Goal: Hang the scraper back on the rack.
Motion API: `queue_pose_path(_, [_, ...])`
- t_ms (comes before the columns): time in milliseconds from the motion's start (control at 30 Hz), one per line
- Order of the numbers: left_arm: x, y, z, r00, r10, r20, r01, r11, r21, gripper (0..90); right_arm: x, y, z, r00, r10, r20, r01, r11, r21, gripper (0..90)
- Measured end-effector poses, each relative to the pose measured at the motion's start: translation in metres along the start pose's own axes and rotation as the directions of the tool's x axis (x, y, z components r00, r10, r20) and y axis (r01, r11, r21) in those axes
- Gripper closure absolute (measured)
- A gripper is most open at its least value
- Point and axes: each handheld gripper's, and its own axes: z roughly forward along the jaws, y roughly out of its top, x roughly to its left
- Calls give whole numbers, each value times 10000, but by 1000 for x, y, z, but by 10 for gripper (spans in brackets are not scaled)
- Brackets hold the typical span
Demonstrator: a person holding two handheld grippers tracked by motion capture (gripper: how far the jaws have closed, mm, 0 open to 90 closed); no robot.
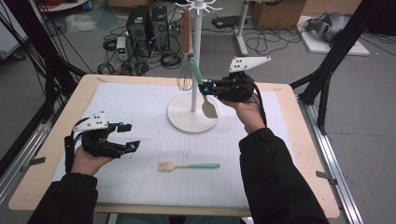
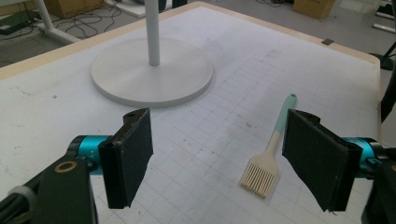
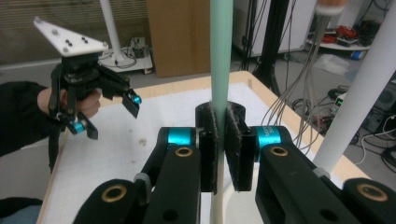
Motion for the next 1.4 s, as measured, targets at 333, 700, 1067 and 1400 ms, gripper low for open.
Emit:
queue_pose_path(333, [2,-2,0,10000,-55,-58,55,10000,1,236,-12,23,-4,9997,116,196,-110,9995,-301,842])
queue_pose_path(700, [2,-2,0,9999,-82,-133,82,10000,-9,228,-24,47,-2,9994,200,288,-179,9973,-710,842])
queue_pose_path(1067, [2,-3,3,9999,-62,-79,63,10000,50,224,-34,59,-4,9978,323,573,-283,9972,-691,842])
queue_pose_path(1400, [2,-2,2,9999,-39,-98,39,10000,23,223,-37,68,-4,9977,331,588,-282,9962,-820,842])
